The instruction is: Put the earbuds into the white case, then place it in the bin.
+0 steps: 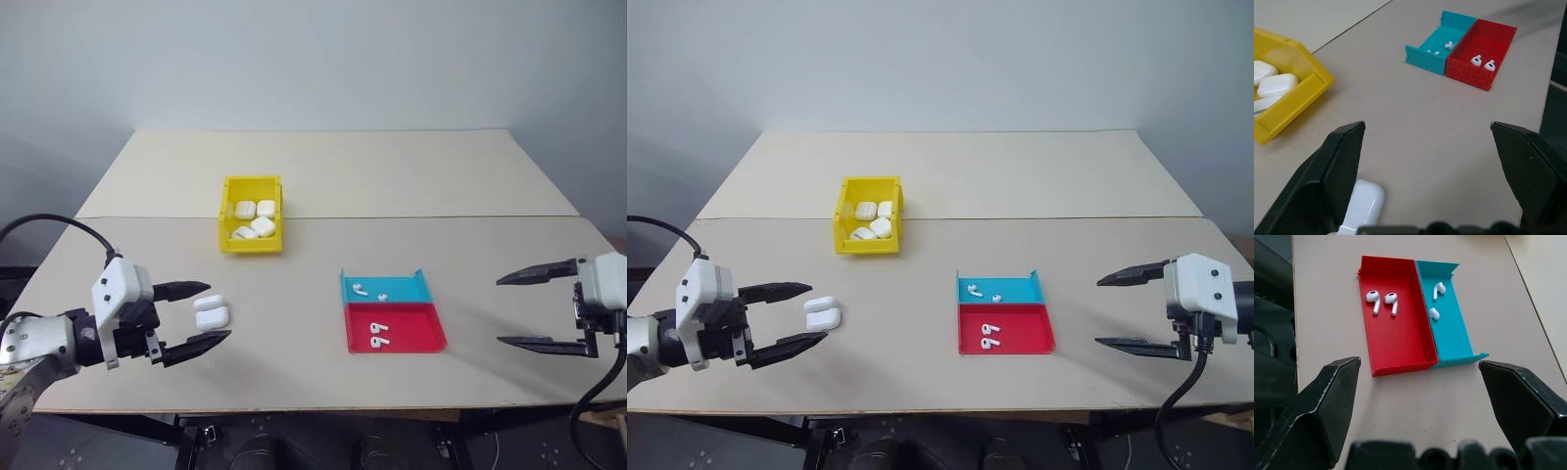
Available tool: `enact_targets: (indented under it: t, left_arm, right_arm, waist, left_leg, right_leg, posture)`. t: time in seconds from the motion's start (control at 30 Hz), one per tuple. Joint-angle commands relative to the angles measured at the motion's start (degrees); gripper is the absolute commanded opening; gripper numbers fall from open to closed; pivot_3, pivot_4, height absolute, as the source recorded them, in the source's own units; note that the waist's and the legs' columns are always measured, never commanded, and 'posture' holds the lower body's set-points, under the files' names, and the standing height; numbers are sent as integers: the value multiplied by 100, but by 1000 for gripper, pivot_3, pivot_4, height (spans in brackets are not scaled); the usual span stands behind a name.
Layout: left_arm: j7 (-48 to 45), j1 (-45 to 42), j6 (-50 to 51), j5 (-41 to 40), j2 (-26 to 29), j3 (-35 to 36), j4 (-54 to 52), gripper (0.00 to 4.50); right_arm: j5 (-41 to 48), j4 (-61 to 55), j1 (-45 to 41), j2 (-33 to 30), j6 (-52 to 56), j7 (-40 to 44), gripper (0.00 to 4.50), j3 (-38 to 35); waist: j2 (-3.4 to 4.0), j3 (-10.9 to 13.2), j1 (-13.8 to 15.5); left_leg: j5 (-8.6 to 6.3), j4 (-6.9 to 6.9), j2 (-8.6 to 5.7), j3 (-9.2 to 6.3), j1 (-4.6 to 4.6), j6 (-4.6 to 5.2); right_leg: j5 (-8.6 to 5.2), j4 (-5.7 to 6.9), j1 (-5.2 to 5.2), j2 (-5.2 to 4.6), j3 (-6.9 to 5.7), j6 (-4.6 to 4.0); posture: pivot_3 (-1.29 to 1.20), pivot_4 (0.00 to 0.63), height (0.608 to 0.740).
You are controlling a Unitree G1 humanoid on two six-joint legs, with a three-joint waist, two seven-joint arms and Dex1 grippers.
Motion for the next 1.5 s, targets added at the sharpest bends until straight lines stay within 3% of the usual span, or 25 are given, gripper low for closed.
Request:
enact_targets:
  t: [0.03,0.47,0.6,0.7,0.87,0.97,1.1,1.2,1.23,1.37,1.5]
  left_arm:
    - [48,-29,70,-45,124,66,-189,4500]
    - [1021,-211,584,-128,69,224,-568,4500]
    - [1618,-340,1438,-451,338,385,-936,4500]
    - [2687,-1005,2993,-832,751,102,-1133,4500]
    - [4444,-2957,5614,-1444,-112,-627,-1171,4500]
    - [5521,-3360,5872,-2039,-60,-913,-739,4500]
    - [7561,-3754,5872,-2871,-868,-601,-308,4500]
    - [10721,-3146,3538,-6363,124,-1432,-6,4500]
    - [11432,-2898,2851,-6955,346,-1718,-193,4500]
    - [13337,-2148,707,-7217,209,-2587,-1303,4500]
    - [14519,-2076,-355,-7217,285,-3288,-1759,4500]
  right_arm:
    - [102,-68,-72,-74,-34,18,4485,-135]
    - [46,-17,-129,-9,-96,-96,4485,-7]
    - [69,6,-181,-9,-58,-121,4485,35]
    - [13,-21,-221,7,11,-242,4485,93]
    - [19,-225,-26,38,155,-367,4485,79]
    - [45,-342,57,37,241,-408,4485,62]
    - [-58,-370,123,16,263,-490,4485,53]
    - [-45,-392,202,12,299,-500,4485,15]
    - [-39,-405,232,11,303,-491,4485,14]
    - [-45,-300,129,14,281,-502,4485,212]
    - [-113,-51,-250,2,244,-473,4485,567]
  waist:
    - [0,0,0]
    - [0,0,0]
    - [-1,0,0]
    - [-2,0,8]
    - [-10,5,33]
    - [-25,8,-7]
    - [-31,12,-12]
    - [-62,25,-34]
    - [-62,25,-33]
    - [-61,25,15]
    - [-61,25,39]
  left_leg:
    - [0,0,0,0,0,0]
    - [0,0,0,-1,0,0]
    - [0,1,0,-2,0,0]
    - [0,1,0,-5,2,0]
    - [0,1,-5,-13,34,0]
    - [-1,1,-6,-19,54,0]
    - [-1,-9,-6,-39,81,0]
    - [-1,-17,0,-42,90,-1]
    - [0,-35,2,-43,98,-3]
    - [-3,-46,-19,-8,136,1]
    - [-15,-47,-14,-8,179,20]
  right_leg:
    - [0,0,0,0,0,0]
    - [0,1,0,0,1,0]
    - [0,1,1,0,1,0]
    - [0,2,2,0,2,1]
    - [-2,-3,45,-1,-3,4]
    - [-2,-8,72,-1,-7,6]
    - [-2,-5,81,-1,15,5]
    - [-1,-4,82,-2,30,2]
    - [-1,-5,82,-9,53,0]
    - [-2,-11,102,-38,110,4]
    - [-4,-67,167,-12,73,-31]
  posture:
    - [0,150,740]
    - [0,150,740]
    - [0,150,740]
    - [0,150,740]
    - [0,150,740]
    - [0,150,740]
    - [0,150,740]
    - [0,150,740]
    - [0,150,740]
    - [0,150,740]
    - [0,150,740]
